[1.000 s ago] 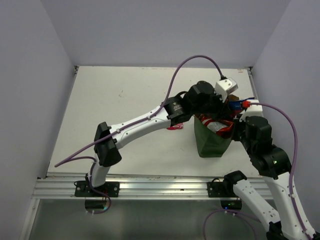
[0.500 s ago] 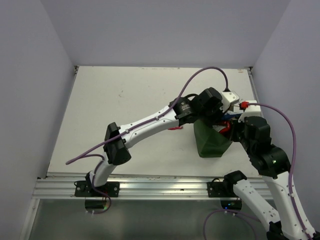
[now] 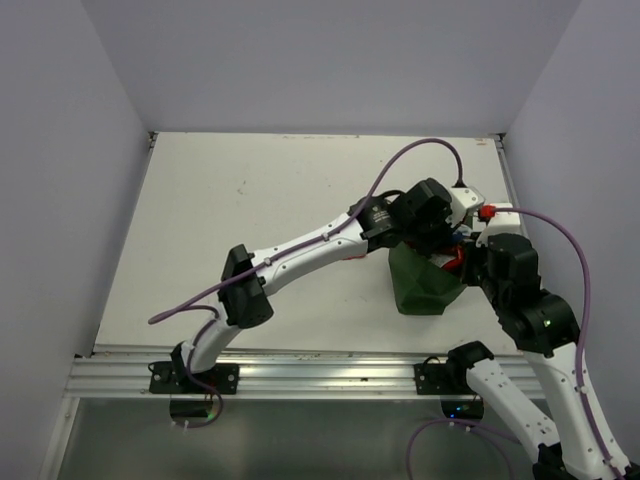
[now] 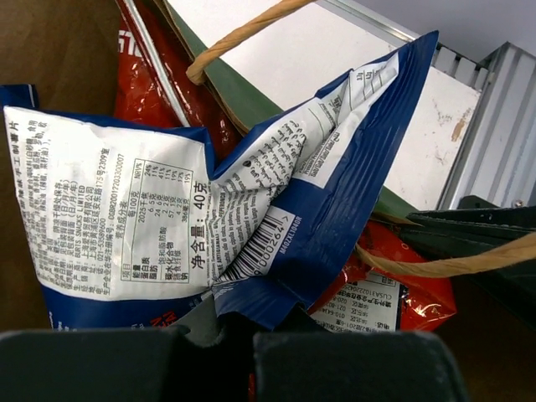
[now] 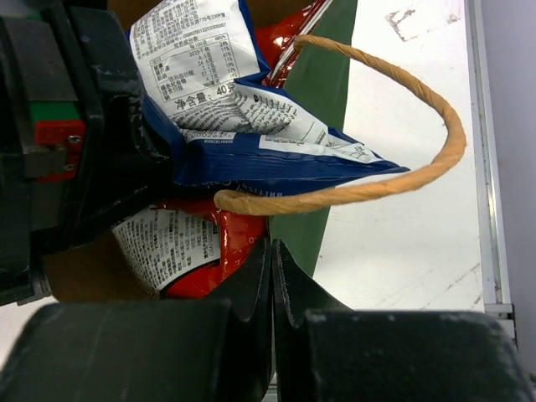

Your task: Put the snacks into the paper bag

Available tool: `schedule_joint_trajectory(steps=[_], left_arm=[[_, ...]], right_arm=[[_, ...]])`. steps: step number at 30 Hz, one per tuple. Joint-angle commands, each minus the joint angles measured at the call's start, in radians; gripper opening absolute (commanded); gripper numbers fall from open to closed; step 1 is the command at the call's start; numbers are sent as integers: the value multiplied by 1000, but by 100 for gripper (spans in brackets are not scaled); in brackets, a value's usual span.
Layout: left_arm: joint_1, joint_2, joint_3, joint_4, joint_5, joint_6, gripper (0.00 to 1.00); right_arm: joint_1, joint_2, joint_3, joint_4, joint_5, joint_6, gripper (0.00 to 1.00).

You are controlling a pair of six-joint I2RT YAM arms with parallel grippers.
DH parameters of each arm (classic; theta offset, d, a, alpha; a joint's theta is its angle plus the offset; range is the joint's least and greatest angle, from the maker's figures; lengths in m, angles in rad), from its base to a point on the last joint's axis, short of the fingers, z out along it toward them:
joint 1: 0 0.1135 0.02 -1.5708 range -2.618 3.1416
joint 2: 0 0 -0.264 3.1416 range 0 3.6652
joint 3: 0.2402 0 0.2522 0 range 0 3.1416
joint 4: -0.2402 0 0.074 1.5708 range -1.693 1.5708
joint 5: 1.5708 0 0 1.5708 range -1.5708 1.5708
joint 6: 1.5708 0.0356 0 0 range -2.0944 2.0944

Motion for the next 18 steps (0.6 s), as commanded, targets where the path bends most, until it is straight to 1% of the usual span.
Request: schedule_joint_trajectory(steps=[1, 2, 3, 4, 5, 6, 7, 8, 9, 10, 11, 12, 13, 14, 15, 16, 17, 18], left_arm=[[0, -50, -31, -136, -142, 0, 0], [0, -83, -31, -109, -165, -5, 0], [0, -120, -46, -26, -176, -3, 11], [0, -206, -69, 28, -191, -5, 18], [0, -257, -99, 87, -206, -11, 19], [-1, -309, -186, 226, -216, -12, 19], [-1, -408, -231, 294, -239, -19, 19], [-1, -458, -275, 360, -255, -23, 21], [-1, -507, -370, 490, -274, -29, 27], [-1, -609, -426, 563, -318, -32, 28], [-1, -663, -493, 644, -344, -35, 32], [-1, -717, -635, 803, -376, -38, 43], [-1, -798, -694, 850, -483, -48, 45], [-1, -824, -771, 873, -545, -48, 45], [9, -841, -794, 848, -612, -57, 46], [23, -857, -811, 814, -697, -102, 46], [45, -863, -857, 777, -687, -136, 46], [127, -866, -885, 690, -647, -182, 46]], right_arm=[[2, -20, 17, 54, -25, -8, 0], [2, -20, 17, 54, -25, -6, 0], [2, -20, 17, 54, -24, -6, 0], [2, -18, 17, 55, -24, -6, 0], [4, -18, 17, 54, -24, -6, 0], [4, -18, 17, 54, -25, -6, 0], [2, -18, 17, 54, -24, -6, 0], [2, -18, 17, 54, -22, -5, 0], [2, -18, 17, 54, -22, -6, 0], [2, -18, 17, 52, -22, -5, 0], [4, -20, 17, 52, -21, -5, 0], [4, -20, 18, 52, -21, -6, 0], [2, -20, 18, 52, -18, -5, 0], [2, -21, 18, 52, -18, -5, 0], [2, -26, 18, 51, -16, -5, 0], [4, -29, 18, 52, -16, -5, 0], [2, -31, 18, 51, -15, -5, 0], [2, -31, 18, 51, -16, -5, 0]])
